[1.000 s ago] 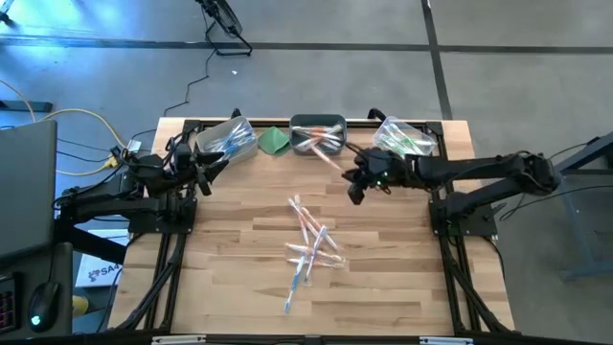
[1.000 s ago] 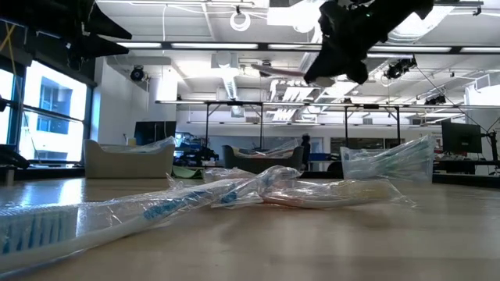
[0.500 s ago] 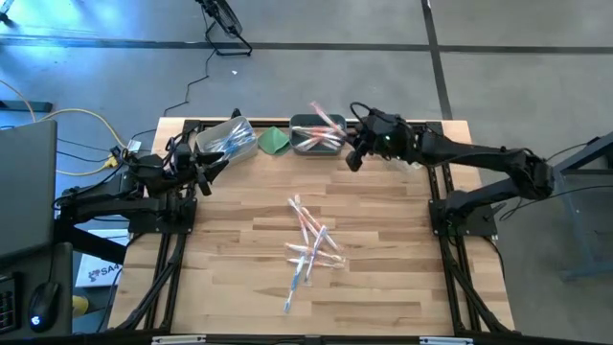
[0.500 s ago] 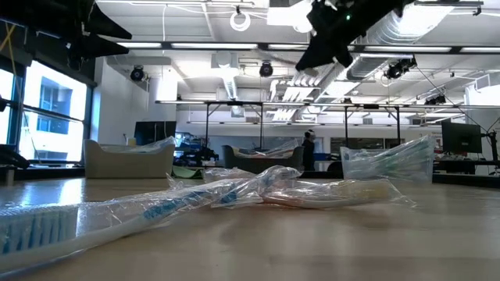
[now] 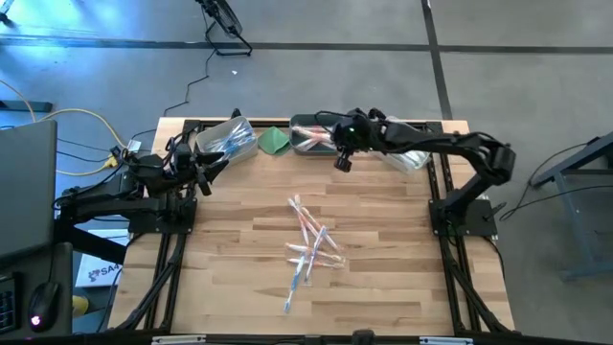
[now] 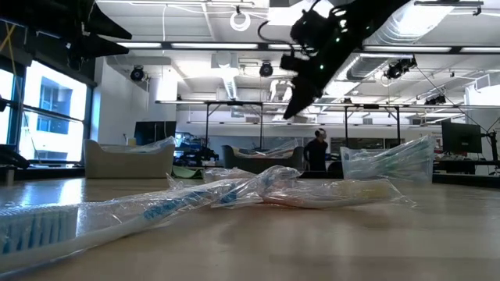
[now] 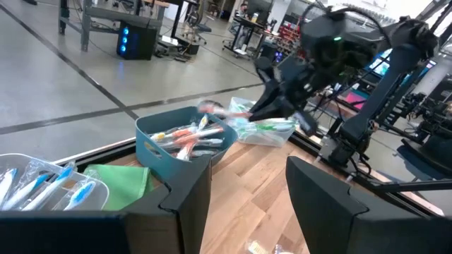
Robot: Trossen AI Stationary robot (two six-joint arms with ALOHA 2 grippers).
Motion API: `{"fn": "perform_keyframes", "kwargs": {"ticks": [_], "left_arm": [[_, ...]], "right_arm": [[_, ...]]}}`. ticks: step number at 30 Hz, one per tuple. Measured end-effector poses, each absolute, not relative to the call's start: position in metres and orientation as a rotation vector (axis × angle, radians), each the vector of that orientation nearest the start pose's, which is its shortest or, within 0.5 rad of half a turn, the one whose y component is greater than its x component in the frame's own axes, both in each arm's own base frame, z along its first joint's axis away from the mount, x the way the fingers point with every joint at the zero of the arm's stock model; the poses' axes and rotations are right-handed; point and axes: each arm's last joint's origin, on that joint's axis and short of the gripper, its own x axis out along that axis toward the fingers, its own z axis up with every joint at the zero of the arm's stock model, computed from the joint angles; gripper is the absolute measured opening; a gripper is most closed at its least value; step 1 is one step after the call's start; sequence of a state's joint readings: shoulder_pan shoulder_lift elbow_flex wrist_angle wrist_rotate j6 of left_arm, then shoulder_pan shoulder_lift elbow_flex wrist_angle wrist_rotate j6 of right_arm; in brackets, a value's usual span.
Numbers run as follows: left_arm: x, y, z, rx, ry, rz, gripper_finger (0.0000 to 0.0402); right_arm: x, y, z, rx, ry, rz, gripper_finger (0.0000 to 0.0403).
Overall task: Pick & Place Toothbrushes
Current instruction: Put the orange toothbrush into the blue bin
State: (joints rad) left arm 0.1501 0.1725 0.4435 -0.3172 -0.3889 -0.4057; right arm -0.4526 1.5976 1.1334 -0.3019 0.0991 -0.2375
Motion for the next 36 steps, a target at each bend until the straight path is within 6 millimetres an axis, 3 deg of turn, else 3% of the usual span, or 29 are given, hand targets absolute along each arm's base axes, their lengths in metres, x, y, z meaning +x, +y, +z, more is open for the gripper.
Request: {"fn": "perform_keyframes", "kwargs": {"ticks": [6,14,21,36], "left_arm": [[0.072,0.022,0.268,-0.390,-0.063,0.541,0.0179],[0.072,0.022,0.268,-0.390,-0.063,0.541,0.0179],[0.072,0.022,0.268,-0.390,-0.064,0.541,0.0179],[0.072,0.022,0.268,-0.390,-0.064,0.541,0.0179]], "right_arm": [[0.317,-0.173,0.237,-0.266,0.976,-0.331,0.0008],[0.317,-0.187,0.234,-0.431,1.037,-0.257,0.0008],[0.309,-0.200,0.234,-0.428,1.048,-0.274,0.0008],[0.316,-0.214,0.204,-0.478,1.118,-0.241,0.0008]]}}
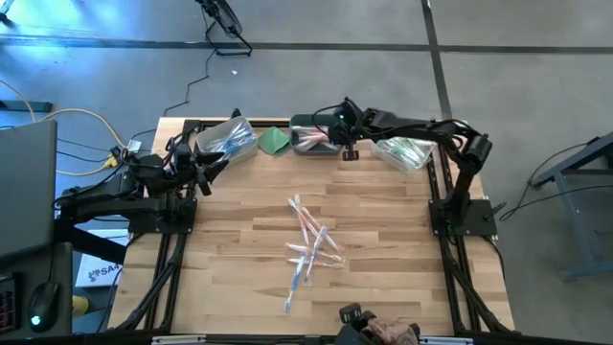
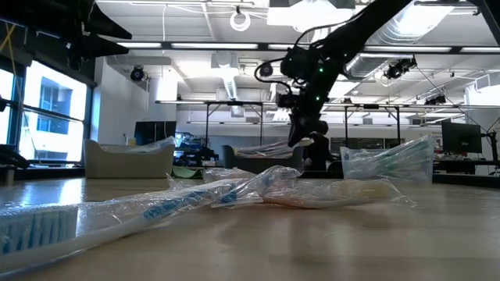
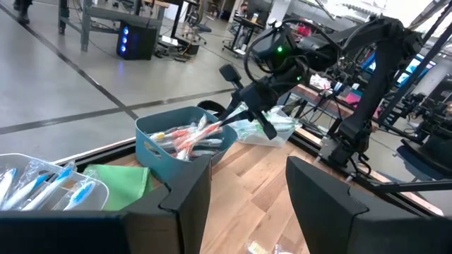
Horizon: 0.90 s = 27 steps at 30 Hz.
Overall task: Pick & Place Toothbrushes
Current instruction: Put the orange toothbrush into the blue bin
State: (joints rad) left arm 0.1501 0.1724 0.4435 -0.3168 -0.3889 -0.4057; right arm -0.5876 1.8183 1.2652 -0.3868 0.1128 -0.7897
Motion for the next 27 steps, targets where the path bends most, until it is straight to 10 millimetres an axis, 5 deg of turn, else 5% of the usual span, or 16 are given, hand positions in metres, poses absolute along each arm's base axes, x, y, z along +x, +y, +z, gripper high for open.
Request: {"fn": "perform_keyframes", "kwargs": {"ticks": [27], "left_arm": [[0.0719,0.0220,0.2678,-0.390,-0.063,0.541,0.0179]], "right_arm": [[0.3165,-0.2148,0.2054,-0.526,1.154,-0.314,0.0058]]}}
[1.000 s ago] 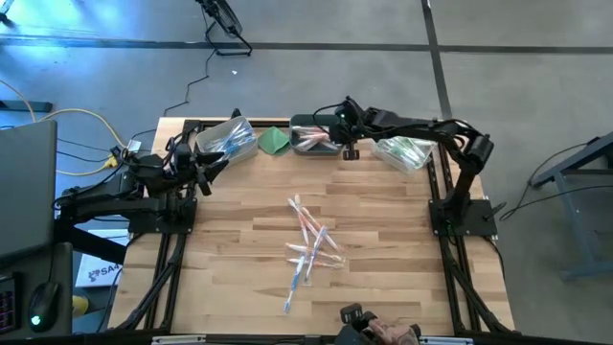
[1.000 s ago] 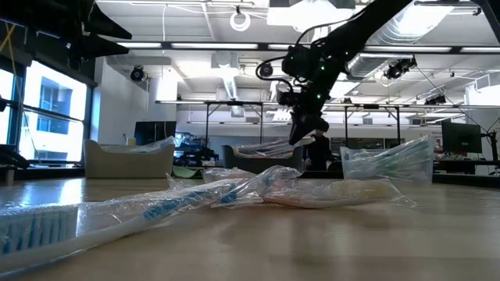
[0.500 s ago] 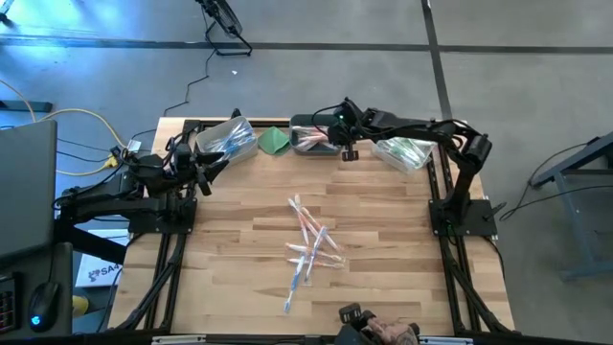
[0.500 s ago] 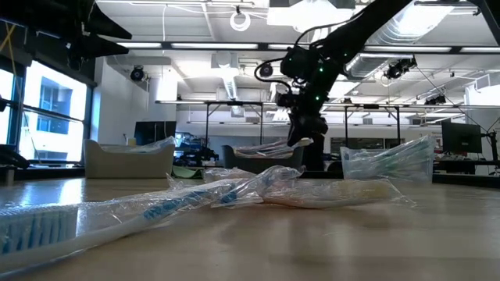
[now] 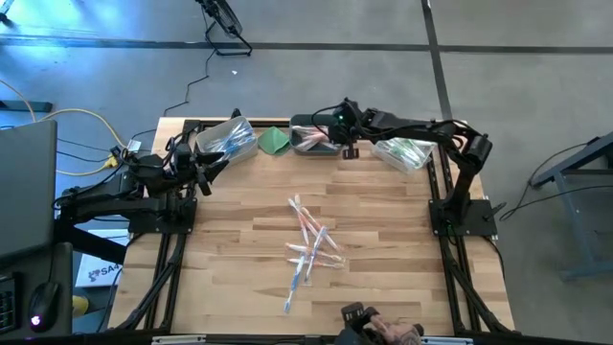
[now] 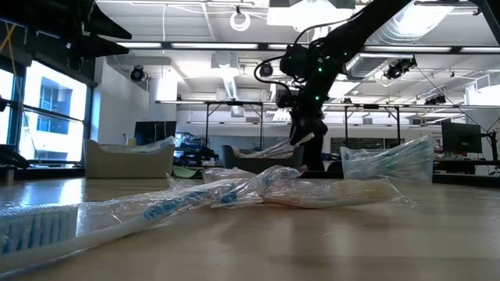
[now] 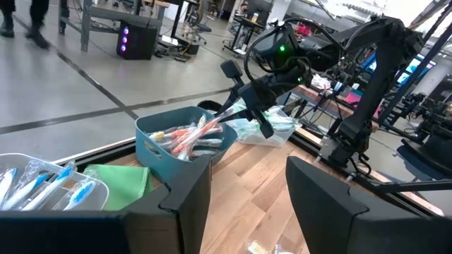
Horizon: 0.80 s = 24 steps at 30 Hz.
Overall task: Pick & Place Toothbrushes
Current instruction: Put the orange toothbrush into the blue bin, then put the top blue toothbrush into the gray bin
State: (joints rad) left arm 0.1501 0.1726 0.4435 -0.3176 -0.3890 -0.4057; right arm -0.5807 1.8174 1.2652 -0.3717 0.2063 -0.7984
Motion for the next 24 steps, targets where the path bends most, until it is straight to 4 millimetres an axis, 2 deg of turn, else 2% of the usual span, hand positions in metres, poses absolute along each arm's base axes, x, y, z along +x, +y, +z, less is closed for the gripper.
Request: {"fn": "perform_keyframes", "kwargs": {"ticks": [7,16,24], "left_arm": [[0.072,0.022,0.268,-0.390,-0.063,0.541,0.0179],[0.072,0.022,0.263,-0.384,-0.015,0.550,0.0179],[0.071,0.022,0.263,-0.383,-0.011,0.551,0.0179]], "right_arm": [[0.316,-0.210,0.209,-0.561,1.194,-0.343,0.0082],[0.322,-0.200,0.212,-0.541,1.132,-0.291,0.0106],[0.336,-0.193,0.219,-0.575,1.020,-0.328,0.0156]]}}
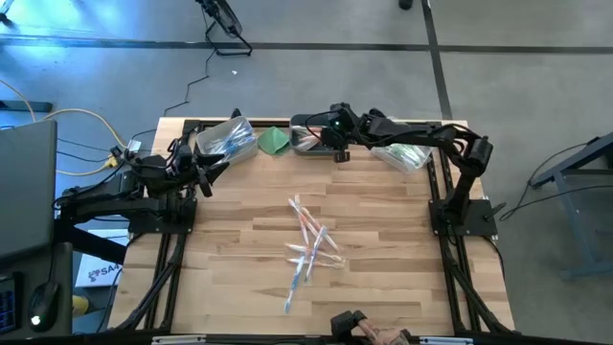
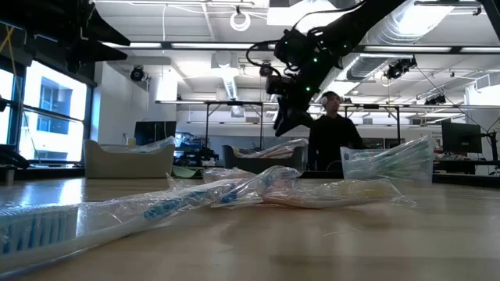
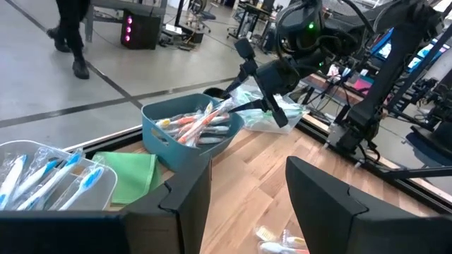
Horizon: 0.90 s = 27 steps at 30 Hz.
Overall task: Pick & Place Toothbrushes
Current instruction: Put the top blue toothbrush into the gray bin
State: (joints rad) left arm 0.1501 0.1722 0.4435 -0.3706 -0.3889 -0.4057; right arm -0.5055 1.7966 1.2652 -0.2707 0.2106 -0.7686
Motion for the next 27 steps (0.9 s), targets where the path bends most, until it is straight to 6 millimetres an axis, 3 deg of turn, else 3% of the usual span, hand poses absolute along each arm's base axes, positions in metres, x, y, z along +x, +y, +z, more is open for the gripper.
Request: {"fn": "perform_keyframes", "kwargs": {"ticks": [6,17,27], "left_arm": [[0.071,0.022,0.263,-0.375,-0.009,0.551,0.0179],[0.071,0.022,0.263,-0.375,-0.009,0.551,0.0179],[0.071,0.022,0.263,-0.373,-0.009,0.551,0.0179]], "right_arm": [[0.339,-0.196,0.224,-0.608,0.997,-0.434,0.0175],[0.335,-0.201,0.228,-0.681,1.046,-0.512,0.0165],[0.325,-0.195,0.261,-0.693,0.955,-0.560,0.0164]]}}
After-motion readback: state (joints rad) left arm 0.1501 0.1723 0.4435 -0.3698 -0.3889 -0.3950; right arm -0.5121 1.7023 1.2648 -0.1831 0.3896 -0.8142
